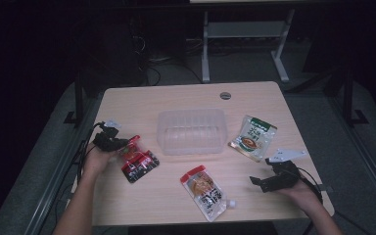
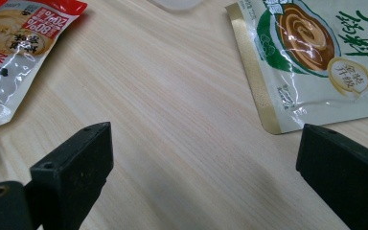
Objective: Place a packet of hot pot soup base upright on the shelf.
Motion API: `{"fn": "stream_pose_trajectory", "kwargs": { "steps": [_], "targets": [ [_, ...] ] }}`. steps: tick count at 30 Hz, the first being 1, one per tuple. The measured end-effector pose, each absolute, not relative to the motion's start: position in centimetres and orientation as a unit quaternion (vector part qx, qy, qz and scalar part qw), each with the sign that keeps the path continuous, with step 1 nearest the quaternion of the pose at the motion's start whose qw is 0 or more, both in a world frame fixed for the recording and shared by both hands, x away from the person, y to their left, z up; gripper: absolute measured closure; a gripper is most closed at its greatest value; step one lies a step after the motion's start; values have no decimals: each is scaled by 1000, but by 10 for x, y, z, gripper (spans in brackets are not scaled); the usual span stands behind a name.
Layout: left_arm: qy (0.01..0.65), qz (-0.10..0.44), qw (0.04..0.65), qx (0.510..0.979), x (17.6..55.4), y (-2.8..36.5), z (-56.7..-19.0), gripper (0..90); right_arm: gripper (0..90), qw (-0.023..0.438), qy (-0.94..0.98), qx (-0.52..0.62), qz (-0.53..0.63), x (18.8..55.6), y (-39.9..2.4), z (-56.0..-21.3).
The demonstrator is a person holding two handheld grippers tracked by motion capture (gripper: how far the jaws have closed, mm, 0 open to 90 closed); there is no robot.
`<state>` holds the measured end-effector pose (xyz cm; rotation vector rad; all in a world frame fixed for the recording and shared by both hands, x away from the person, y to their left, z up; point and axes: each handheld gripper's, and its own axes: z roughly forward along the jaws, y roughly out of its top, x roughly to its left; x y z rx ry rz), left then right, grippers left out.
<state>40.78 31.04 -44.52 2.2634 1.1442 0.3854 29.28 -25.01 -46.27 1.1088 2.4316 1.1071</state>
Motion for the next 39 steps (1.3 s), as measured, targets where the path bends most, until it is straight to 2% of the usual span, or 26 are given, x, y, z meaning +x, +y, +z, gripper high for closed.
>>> {"fn": "stream_pose_trajectory", "kwargs": {
  "steps": [21,39],
  "targets": [
    [402,108,296,860,378,296,-444,900,52,125,837,372,382,292,-249,-461],
    [370,109,282,879,344,287,-441,900,52,124,835,374,384,291,-249,-461]
  ]
}}
